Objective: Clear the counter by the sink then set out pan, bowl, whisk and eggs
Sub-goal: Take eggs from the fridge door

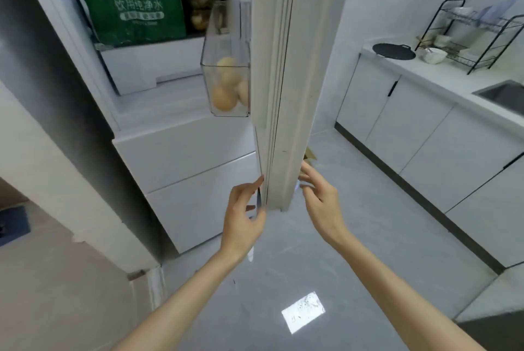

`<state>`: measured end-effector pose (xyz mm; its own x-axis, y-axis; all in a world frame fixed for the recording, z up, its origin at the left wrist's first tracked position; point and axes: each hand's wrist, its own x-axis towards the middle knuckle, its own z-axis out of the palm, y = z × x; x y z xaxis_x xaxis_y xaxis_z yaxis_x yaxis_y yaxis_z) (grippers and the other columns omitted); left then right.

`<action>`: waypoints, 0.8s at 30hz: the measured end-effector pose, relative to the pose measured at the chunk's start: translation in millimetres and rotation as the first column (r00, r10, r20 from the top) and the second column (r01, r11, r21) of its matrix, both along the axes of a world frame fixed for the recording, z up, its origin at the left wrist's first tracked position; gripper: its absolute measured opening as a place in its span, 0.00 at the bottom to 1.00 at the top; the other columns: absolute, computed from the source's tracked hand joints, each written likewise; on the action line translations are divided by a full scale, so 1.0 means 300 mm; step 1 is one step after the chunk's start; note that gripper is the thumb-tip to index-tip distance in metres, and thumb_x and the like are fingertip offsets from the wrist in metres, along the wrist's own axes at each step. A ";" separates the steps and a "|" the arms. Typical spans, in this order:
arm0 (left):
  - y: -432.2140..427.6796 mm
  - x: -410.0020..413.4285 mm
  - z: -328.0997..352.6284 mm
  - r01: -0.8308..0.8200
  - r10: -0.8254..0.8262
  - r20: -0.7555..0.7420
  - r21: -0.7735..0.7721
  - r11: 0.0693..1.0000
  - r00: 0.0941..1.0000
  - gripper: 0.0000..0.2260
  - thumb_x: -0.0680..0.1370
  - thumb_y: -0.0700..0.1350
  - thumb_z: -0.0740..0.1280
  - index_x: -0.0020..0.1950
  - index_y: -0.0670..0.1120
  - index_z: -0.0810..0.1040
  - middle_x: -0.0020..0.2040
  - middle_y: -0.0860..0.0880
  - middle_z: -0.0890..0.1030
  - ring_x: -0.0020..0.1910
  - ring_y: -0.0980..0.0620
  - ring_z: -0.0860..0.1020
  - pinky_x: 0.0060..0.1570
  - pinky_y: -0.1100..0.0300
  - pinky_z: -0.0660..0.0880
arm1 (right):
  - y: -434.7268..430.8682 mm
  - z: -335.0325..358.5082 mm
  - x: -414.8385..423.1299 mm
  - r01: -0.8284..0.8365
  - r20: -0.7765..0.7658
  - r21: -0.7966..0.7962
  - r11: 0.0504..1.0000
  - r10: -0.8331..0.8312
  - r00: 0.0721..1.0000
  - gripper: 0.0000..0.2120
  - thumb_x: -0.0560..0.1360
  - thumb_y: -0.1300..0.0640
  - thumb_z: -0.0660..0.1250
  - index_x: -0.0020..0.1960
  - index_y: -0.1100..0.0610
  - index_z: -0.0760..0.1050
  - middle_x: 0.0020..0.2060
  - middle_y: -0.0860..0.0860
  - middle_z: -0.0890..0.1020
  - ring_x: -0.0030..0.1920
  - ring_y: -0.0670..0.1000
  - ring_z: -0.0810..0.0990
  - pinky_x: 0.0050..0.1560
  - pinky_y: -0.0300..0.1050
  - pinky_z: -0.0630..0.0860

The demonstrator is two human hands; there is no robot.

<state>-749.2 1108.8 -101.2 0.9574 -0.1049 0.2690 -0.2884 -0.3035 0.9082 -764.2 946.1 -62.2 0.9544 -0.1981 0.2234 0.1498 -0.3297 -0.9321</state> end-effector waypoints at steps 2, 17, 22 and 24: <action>-0.078 -0.006 0.003 0.048 -0.048 0.010 0.023 0.999 0.999 0.31 0.74 0.33 0.66 0.63 0.67 0.66 0.55 0.59 0.69 0.55 0.68 0.71 0.55 0.67 0.74 | -0.079 0.003 -0.009 0.033 -0.029 0.019 0.999 -0.033 0.999 0.28 0.75 0.73 0.53 0.70 0.52 0.70 0.64 0.45 0.77 0.59 0.46 0.78 0.58 0.37 0.75; -0.612 0.116 0.156 0.453 -0.421 -0.195 0.177 0.874 0.886 0.34 0.74 0.37 0.65 0.74 0.61 0.59 0.58 0.48 0.74 0.54 0.52 0.74 0.46 0.78 0.69 | -0.584 0.166 -0.021 0.111 -0.262 0.075 0.991 -0.088 0.961 0.29 0.75 0.70 0.55 0.72 0.48 0.61 0.62 0.38 0.69 0.50 0.38 0.76 0.44 0.28 0.72; -0.635 0.127 0.283 0.360 -0.363 -0.002 0.118 0.925 0.932 0.31 0.75 0.36 0.64 0.72 0.61 0.62 0.58 0.50 0.73 0.53 0.50 0.75 0.49 0.70 0.72 | -0.700 0.181 0.034 0.120 -0.330 0.050 0.992 -0.097 0.939 0.31 0.76 0.69 0.55 0.76 0.50 0.57 0.73 0.45 0.63 0.65 0.49 0.68 0.59 0.45 0.70; -0.614 0.126 0.344 0.290 -0.294 0.065 0.069 0.955 0.954 0.29 0.76 0.35 0.63 0.71 0.59 0.65 0.58 0.50 0.73 0.51 0.52 0.75 0.45 0.72 0.73 | -0.720 0.182 0.038 0.143 -0.314 0.017 0.990 -0.131 0.940 0.29 0.78 0.68 0.55 0.76 0.51 0.57 0.72 0.46 0.64 0.61 0.49 0.72 0.59 0.47 0.72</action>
<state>-711.4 924.5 1.9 0.8606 -0.3942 0.3225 -0.4373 -0.2475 0.8646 -752.8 730.1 -7.5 0.9380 -0.3346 -0.0907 -0.1938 -0.2890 -0.9375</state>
